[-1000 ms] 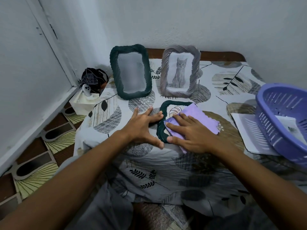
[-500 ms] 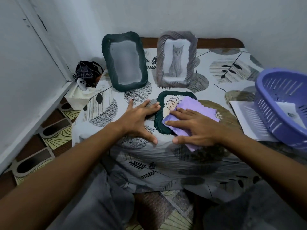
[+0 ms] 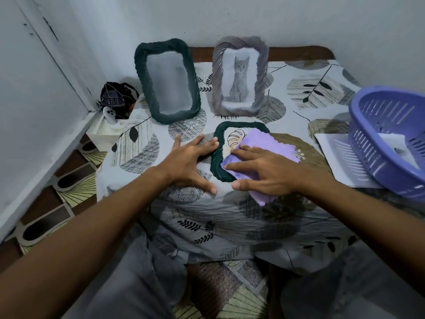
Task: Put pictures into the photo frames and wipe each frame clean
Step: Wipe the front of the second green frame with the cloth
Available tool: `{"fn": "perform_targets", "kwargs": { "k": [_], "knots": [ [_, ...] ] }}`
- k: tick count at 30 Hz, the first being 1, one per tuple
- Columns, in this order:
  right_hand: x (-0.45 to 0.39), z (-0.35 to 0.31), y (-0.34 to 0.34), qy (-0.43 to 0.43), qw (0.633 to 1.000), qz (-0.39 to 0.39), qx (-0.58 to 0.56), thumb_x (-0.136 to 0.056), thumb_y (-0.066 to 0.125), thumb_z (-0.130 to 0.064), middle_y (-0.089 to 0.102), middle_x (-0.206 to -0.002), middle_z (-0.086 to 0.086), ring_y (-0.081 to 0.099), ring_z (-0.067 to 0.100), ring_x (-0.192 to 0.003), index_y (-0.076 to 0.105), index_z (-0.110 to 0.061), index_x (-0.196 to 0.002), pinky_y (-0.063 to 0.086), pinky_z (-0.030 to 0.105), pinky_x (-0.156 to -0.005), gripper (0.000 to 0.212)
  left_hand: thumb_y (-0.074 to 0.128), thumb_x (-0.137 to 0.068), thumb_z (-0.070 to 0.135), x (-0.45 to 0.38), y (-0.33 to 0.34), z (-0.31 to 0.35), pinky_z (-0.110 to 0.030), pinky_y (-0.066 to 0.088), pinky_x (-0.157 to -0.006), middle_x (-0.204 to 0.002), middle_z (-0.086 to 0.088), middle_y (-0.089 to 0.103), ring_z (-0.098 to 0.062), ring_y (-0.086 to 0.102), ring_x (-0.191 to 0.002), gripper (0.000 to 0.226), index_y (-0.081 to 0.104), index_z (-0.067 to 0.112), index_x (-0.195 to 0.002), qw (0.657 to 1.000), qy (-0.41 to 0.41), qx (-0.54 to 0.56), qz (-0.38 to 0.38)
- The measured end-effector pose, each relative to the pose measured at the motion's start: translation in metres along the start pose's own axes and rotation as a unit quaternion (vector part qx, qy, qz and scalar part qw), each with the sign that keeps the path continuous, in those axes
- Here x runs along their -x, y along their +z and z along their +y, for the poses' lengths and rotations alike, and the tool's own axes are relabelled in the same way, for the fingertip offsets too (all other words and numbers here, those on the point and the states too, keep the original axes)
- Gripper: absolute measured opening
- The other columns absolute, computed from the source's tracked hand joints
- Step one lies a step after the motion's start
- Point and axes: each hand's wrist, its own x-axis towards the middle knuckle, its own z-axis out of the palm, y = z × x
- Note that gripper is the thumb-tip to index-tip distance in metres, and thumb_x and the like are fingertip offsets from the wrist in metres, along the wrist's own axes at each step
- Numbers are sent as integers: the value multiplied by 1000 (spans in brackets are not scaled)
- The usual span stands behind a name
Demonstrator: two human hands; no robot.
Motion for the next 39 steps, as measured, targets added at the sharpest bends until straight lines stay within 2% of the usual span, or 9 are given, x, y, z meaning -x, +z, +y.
{"fn": "perform_targets", "kwargs": {
  "k": [6, 8, 12, 16, 20, 24, 29, 34, 39],
  "knots": [
    [2, 1, -3, -12, 1000, -5, -12, -82, 25, -74, 13, -160, 5, 7, 21, -148, 35, -37, -145, 9, 33, -117, 74, 40, -30, 101, 0, 0, 0, -65, -7, -112, -155, 17, 18, -9, 5, -147, 142, 26, 26, -150, 1000, -9, 1, 8],
    [5, 7, -6, -14, 1000, 4, -23, -78, 22, -82, 20, -159, 3, 13, 20, -148, 41, -39, -142, 15, 35, -117, 79, 43, -32, 99, 0, 0, 2, -63, -7, -113, -153, 21, 16, -8, 5, -147, 138, 27, 27, -149, 1000, -15, 1, 7],
    [0, 4, 0, -20, 999, -20, 19, -82, 25, -80, 10, -161, 6, 5, 22, -148, 31, -39, -147, 8, 37, -119, 77, 47, -46, 90, 0, 2, 3, -61, -6, -114, -148, 24, 17, -8, 7, -147, 121, 29, 28, -149, 999, -27, 7, 20],
    [0, 12, -8, -17, 998, 16, -65, -79, 32, -80, 33, -155, 1, 22, 14, -144, 54, -35, -133, 24, 43, -116, 73, 45, -49, 90, -1, 3, 4, -59, -5, -115, -153, 14, 29, -6, 11, -146, 116, 32, 30, -147, 999, -38, 12, 36],
    [2, 14, -2, -43, 999, 3, -14, -84, 37, -72, 26, -157, 5, 18, 20, -146, 47, -34, -139, 19, 39, -118, 67, 43, -45, 95, -2, 4, 3, -59, -5, -115, -152, 14, 30, -5, 12, -145, 120, 34, 31, -146, 998, -37, 15, 42],
    [12, 22, -7, -29, 995, 49, -78, -82, 42, -73, 42, -149, 2, 31, 14, -140, 63, -30, -125, 31, 43, -111, 65, 45, -45, 94, -1, 3, 4, -60, -6, -114, -152, 13, 29, -6, 12, -145, 119, 35, 32, -146, 998, -42, 29, 37],
    [1, 12, 3, -44, 997, 46, -51, -86, 43, -65, 36, -153, 6, 26, 19, -143, 59, -26, -130, 25, 35, -114, 61, 44, -44, 95, -1, 6, 4, -60, -7, -114, -152, 12, 30, -6, 13, -145, 120, 35, 31, -145, 998, -37, 29, 49],
    [14, 32, 4, -25, 988, 96, -115, -83, 46, -67, 47, -145, 1, 36, 13, -138, 67, -28, -120, 32, 42, -111, 58, 40, -41, 99, -2, 6, 2, -59, -7, -114, -151, 14, 31, -5, 13, -145, 124, 37, 31, -145, 997, -36, 41, 53],
    [7, 13, 18, -22, 991, 105, -75, -83, 49, -65, 40, -150, 3, 27, 18, -142, 60, -27, -130, 23, 35, -114, 61, 41, -41, 99, -2, 6, 3, -56, -10, -115, -150, 17, 31, -3, 13, -145, 124, 37, 31, -145, 997, -36, 42, 57]
  ]
}}
